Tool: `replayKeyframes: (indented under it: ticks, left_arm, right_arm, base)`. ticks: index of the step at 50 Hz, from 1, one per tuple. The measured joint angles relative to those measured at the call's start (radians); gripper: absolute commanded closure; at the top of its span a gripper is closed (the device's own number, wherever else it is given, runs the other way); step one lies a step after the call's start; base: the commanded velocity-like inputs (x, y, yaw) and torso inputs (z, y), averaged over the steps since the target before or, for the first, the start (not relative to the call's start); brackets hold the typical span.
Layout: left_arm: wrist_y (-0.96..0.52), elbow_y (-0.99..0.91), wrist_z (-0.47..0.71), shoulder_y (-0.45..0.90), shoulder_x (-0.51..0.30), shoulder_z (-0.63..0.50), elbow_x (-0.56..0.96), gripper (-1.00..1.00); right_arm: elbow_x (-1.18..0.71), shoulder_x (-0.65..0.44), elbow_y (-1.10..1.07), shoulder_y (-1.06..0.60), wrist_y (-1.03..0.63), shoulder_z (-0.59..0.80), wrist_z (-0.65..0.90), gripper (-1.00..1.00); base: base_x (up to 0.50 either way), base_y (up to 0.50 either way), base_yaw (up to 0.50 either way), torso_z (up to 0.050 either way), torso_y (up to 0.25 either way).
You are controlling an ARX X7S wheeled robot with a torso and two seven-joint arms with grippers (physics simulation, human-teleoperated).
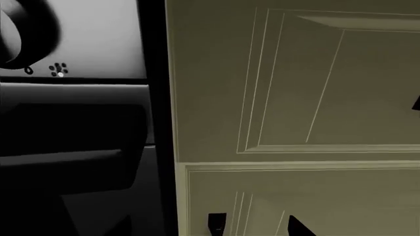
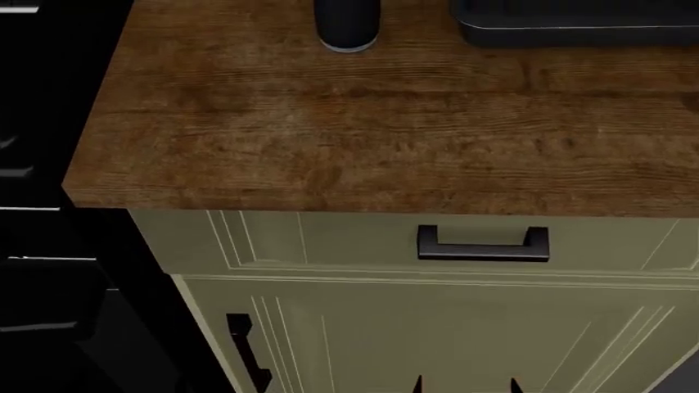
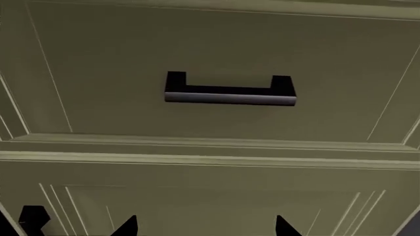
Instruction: Open the right drawer.
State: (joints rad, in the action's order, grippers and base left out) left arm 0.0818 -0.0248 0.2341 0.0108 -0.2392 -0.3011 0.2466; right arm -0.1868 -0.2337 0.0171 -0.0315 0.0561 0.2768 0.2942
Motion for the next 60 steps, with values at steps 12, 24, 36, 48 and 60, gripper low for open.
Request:
replayKeyframes:
  ticks: [12, 24, 36, 48, 60]
  left_arm:
    - [0.003, -0.001, 0.005, -0.001, -0.004, -0.006, 0.002, -1.0]
    - [0.002, -0.005, 0.009, -0.002, -0.008, -0.009, 0.011, -1.0]
    - [-0.001, -0.005, 0.014, -0.001, -0.012, -0.014, 0.014, -1.0]
    - [0.0, -0.007, 0.015, -0.002, -0.016, -0.02, 0.02, -1.0]
    - [-0.001, -0.01, 0.01, -0.003, -0.022, -0.029, 0.028, -1.0]
  right_arm:
    - [-0.002, -0.004, 0.001, 0.0, 0.002, 0.006, 0.004, -1.0]
    - [0.029, -0.008, -0.001, -0.006, -0.02, 0.022, 0.03, -1.0]
    - [0.141, -0.03, -0.047, -0.029, -0.155, 0.059, 0.096, -1.0]
    - [0.29, -0.06, -0.1, -0.067, -0.309, 0.127, 0.139, -1.0]
    - [0.447, -0.087, -0.141, -0.116, -0.456, 0.198, 0.165, -1.0]
  base:
    - [0.0, 0.0, 0.0, 0.0, 0.0]
    - [0.0, 0.0, 0.0, 0.0, 0.0]
    - [0.0, 0.0, 0.0, 0.0, 0.0]
    - [0.0, 0.0, 0.0, 0.0, 0.0]
    - [0.0, 0.0, 0.0, 0.0, 0.0]
